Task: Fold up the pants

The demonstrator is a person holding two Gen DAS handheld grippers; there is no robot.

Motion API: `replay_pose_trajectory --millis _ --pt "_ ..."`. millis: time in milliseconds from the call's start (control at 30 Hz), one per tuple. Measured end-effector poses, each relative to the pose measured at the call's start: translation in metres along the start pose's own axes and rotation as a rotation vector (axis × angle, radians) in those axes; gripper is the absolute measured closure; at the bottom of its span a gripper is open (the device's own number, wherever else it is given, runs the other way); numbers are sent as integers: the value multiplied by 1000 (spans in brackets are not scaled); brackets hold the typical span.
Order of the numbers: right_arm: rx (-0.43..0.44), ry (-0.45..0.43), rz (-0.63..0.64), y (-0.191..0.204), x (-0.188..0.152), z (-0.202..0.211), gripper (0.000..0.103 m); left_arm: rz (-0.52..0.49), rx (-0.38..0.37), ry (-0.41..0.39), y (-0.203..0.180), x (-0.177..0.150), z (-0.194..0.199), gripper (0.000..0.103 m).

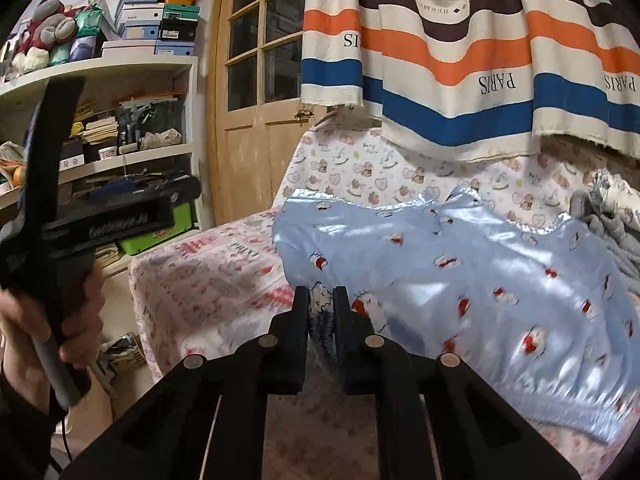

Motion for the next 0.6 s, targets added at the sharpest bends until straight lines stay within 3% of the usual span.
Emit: replay_pose_trajectory --millis 167,233,300,433,500,600 --pt "-61 -8 -46 -18 16 1 91 -49 -69 129 -15 43 -75 1" --pt "-57 0 -72 -26 21 0 91 -49 -114 212 -21 56 -111 7" --pt "-49 9 -85 -30 25 -1 91 -51 -123 276 -26 64 -143 18" --pt "-47 32 -71 -33 29 -6 91 -12 -127 418 -32 70 -205 26" --pt "-38 42 -65 -33 29 -9 91 -13 -119 484 -37 68 -231 37" --pt "-23 59 -63 -34 28 -12 91 -44 -90 536 -48 60 -255 46"
Point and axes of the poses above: each gripper's, at about its wrist camera, not at the fingertips, and z roughly against the way its jaws point, y to its left, x to its top, the point moved 2 cm from there along -z, roughly the way its jaws point, and after that the axes turned 15 degrees about x, right-handed, at the moved point
